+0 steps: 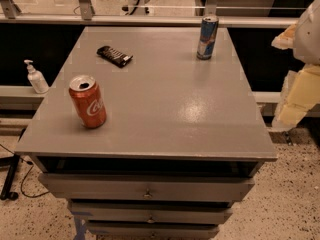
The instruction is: Move rxbar chocolate near redbull can
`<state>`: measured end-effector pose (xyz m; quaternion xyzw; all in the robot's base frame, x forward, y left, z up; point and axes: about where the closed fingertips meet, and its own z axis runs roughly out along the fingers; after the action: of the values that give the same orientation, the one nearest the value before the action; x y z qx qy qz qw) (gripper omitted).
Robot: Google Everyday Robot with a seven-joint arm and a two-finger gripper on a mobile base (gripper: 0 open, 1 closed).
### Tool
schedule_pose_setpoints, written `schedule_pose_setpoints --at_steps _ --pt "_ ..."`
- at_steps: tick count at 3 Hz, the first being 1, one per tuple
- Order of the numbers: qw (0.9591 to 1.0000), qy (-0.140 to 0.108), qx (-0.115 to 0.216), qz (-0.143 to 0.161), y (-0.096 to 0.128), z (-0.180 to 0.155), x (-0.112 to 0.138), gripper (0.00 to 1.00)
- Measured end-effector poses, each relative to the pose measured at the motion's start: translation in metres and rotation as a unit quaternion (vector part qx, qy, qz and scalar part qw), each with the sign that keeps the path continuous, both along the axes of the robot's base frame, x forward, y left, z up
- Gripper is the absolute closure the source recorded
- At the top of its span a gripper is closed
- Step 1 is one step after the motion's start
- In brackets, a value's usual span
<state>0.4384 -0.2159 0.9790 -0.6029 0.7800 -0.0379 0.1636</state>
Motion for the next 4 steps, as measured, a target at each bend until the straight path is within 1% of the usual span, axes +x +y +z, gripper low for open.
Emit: schedule_pose_setpoints --at_steps 1,2,3,4 --pt "1.0 0.0 0.0 0.0 0.0 0.0 0.0 0.0" --pt "0.9999 -0.007 0.01 0.006 -0.001 0.003 0.003 0.0" --pt "0.9971 -0.014 0.07 0.026 0.003 -0.016 0.026 0.0" --pt "0.9839 -0.013 0.17 0.052 0.036 -0.039 0.058 0.0"
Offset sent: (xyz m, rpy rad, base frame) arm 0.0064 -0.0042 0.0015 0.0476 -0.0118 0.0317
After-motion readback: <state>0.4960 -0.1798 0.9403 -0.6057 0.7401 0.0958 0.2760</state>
